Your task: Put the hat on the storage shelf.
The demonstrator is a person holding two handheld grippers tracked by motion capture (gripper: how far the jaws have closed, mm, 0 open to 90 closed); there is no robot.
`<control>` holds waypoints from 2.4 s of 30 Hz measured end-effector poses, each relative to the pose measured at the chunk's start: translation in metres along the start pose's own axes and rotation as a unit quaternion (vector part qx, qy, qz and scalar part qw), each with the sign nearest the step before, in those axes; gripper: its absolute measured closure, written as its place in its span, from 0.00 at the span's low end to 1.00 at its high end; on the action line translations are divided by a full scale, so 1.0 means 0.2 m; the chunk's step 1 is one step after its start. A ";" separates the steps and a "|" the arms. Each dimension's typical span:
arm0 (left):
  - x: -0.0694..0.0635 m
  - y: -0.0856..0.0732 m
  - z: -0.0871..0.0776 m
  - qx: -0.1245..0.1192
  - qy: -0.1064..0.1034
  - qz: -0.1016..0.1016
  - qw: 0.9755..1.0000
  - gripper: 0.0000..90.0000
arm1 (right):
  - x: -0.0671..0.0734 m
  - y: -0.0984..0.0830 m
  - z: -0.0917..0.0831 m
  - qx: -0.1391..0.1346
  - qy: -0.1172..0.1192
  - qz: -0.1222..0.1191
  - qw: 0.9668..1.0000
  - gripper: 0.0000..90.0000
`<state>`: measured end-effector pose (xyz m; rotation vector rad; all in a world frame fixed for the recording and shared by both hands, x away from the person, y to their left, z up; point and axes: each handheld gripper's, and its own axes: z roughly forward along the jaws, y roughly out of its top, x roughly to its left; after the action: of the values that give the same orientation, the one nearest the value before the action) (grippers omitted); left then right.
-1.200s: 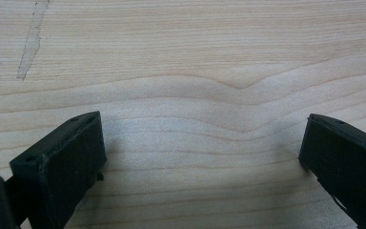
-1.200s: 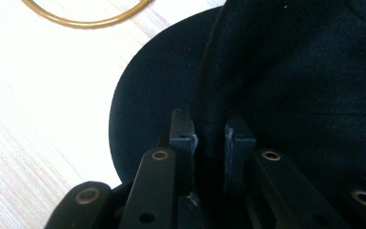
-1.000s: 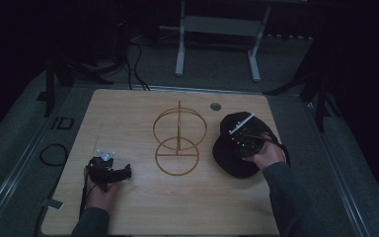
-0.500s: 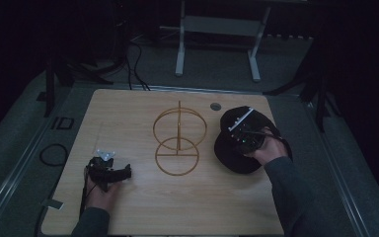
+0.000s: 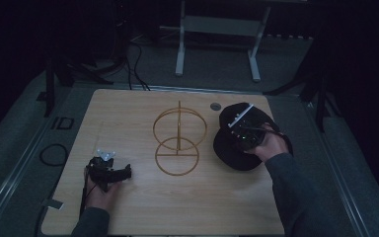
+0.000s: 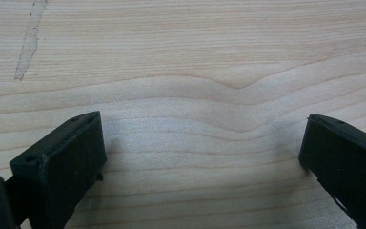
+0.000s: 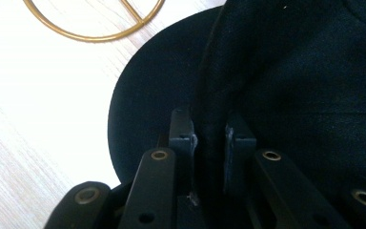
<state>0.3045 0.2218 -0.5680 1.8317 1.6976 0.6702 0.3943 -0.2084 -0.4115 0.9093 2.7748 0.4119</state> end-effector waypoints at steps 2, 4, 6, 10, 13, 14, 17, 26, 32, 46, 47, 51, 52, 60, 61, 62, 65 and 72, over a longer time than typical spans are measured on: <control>0.00 0.00 0.00 0.000 0.000 0.000 1.000 0.01 | 0.00 0.00 -0.01 -0.003 0.000 -0.002 1.000 0.87; 0.00 0.00 0.00 0.000 0.000 0.000 1.000 0.01 | 0.01 0.00 -0.02 -0.008 0.002 -0.003 1.000 0.87; 0.00 0.00 0.00 0.000 0.000 0.000 1.000 0.01 | 0.01 0.01 -0.03 -0.011 0.002 -0.002 1.000 0.87; 0.00 0.00 0.00 0.000 0.000 -0.001 1.000 0.01 | 0.00 0.01 -0.05 -0.013 0.000 -0.004 1.000 0.87; 0.00 0.00 0.00 0.000 0.000 -0.001 1.000 0.01 | 0.01 0.02 -0.06 -0.011 -0.003 -0.009 1.000 0.87; 0.00 0.00 0.00 0.000 0.000 0.000 1.000 0.01 | 0.01 0.02 -0.07 -0.010 -0.004 -0.011 1.000 0.87; 0.00 0.00 0.00 0.000 0.000 0.000 1.000 0.01 | 0.02 0.02 -0.08 -0.015 -0.002 -0.010 1.000 0.87; 0.00 0.00 0.00 0.001 0.000 0.000 1.000 0.01 | 0.01 0.03 -0.12 -0.024 0.005 -0.012 1.000 0.87; 0.00 0.00 0.00 0.001 -0.001 0.000 1.000 0.01 | 0.01 0.04 -0.16 -0.031 0.005 -0.014 0.999 0.87; 0.00 0.00 0.00 0.001 0.000 0.000 1.000 0.01 | 0.01 0.07 -0.23 -0.036 -0.004 -0.022 0.999 0.87; 0.00 0.00 0.00 0.001 0.000 0.000 1.000 0.01 | 0.01 0.07 -0.24 -0.036 -0.005 -0.022 0.999 0.87; 0.00 0.00 0.00 0.001 0.000 0.000 1.000 0.01 | 0.01 0.07 -0.26 -0.038 -0.005 -0.024 0.999 0.87; 0.00 0.00 0.00 0.001 0.000 0.000 1.000 0.01 | 0.02 0.07 -0.26 -0.038 -0.006 -0.023 0.999 0.87; 0.00 0.00 0.00 0.001 0.000 0.000 1.000 0.01 | 0.02 0.07 -0.31 -0.046 -0.007 -0.026 0.999 0.87; 0.00 0.00 0.00 0.000 -0.001 -0.001 1.000 0.01 | 0.02 0.07 -0.31 -0.047 -0.008 -0.026 0.999 0.87; 0.00 0.00 0.00 0.000 -0.001 -0.001 1.000 0.01 | 0.02 0.07 -0.32 -0.047 -0.008 -0.027 0.998 0.87; 0.00 0.00 0.00 0.000 -0.001 -0.001 1.000 0.01 | 0.02 0.07 -0.33 -0.049 -0.008 -0.028 0.998 0.87; 0.00 0.00 0.00 0.000 -0.001 -0.001 1.000 0.01 | 0.02 0.08 -0.37 -0.051 -0.007 -0.030 0.998 0.87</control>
<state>0.3046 0.2211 -0.5679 1.8313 1.6979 0.6670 0.3804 -0.2078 -0.3376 0.8015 2.7312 0.5301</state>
